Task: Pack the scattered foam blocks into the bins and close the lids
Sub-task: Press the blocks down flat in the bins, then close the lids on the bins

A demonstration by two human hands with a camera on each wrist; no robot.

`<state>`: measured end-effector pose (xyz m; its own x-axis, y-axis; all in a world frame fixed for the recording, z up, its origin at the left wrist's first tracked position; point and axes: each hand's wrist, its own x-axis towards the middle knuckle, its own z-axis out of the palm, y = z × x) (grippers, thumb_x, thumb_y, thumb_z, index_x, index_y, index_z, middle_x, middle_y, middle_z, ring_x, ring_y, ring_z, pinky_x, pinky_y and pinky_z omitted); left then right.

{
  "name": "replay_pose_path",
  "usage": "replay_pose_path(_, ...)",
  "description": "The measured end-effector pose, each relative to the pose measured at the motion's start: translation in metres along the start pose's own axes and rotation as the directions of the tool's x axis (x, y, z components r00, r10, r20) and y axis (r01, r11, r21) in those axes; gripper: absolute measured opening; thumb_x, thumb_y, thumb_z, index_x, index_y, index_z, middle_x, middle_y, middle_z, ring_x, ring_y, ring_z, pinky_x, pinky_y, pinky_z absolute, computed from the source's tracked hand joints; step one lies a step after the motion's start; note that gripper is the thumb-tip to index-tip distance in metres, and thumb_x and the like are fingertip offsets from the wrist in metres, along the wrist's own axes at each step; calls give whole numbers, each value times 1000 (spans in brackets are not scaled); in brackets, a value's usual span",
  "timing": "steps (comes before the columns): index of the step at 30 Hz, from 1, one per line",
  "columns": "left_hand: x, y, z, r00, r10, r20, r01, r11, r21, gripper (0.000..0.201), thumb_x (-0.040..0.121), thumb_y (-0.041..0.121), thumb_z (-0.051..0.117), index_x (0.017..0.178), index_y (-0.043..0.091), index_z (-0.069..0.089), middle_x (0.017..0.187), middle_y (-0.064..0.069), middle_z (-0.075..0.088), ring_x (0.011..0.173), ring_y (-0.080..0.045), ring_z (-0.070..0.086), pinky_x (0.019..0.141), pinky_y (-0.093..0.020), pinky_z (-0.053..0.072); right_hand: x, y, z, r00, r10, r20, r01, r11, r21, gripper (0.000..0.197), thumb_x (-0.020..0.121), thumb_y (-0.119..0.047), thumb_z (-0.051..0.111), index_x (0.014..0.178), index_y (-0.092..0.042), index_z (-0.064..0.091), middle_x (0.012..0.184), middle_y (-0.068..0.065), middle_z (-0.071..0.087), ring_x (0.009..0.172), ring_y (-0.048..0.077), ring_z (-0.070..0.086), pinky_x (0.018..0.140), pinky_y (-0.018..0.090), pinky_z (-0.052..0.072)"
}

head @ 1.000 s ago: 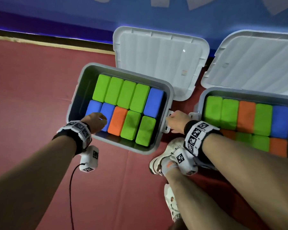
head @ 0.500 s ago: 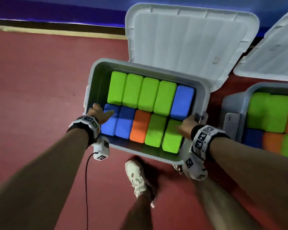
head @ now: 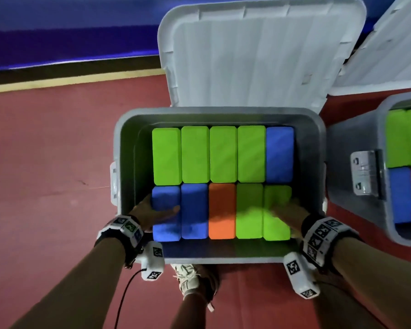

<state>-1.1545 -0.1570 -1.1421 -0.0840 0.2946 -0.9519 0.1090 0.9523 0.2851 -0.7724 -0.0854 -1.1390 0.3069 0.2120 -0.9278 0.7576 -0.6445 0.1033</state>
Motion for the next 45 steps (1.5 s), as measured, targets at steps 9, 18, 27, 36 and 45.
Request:
replay_pose_path(9,3,6,3,989,46,140,-61,993,104,91,40,63,90,115,17,66,111,0,73,101,-17,70,94,-42,54,-17,18,-4,984,49,-173,-34,995,89,76,93,-36,64,146,6,30,144,29,42,130,42,44,107,45,38)
replay_pose_path(18,11,8,20,987,43,152,-50,998,45,44,75,30,83,115,22,68,110,5,73,85,1,70,70,-21,54,2,33,-11,979,48,-197,4,966,257,67,85,-53,63,129,-9,40,125,23,55,112,43,57,97,57,48)
replay_pose_path(27,6,0,22,983,163,84,-183,885,428,42,79,49,74,114,28,60,107,6,67,103,-11,64,97,-30,49,-1,41,-6,989,-76,-123,83,995,55,67,99,-42,51,143,4,30,139,25,49,126,38,51,103,42,41)
replay_pose_path(36,-12,77,14,996,41,73,-84,421,903,59,93,61,47,106,7,69,94,-8,73,97,-25,69,79,-29,50,-29,-24,-104,979,-193,68,196,784,-589,48,101,-45,43,115,-4,65,127,17,62,116,30,59,84,25,43)
replay_pose_path(45,-16,334,-25,693,650,-312,-242,617,748,46,87,23,60,129,9,49,129,-18,51,114,-38,53,102,-43,41,-53,-206,-311,596,-692,-407,381,690,-616,62,85,-40,55,139,-11,42,143,19,38,131,39,38,106,46,38)
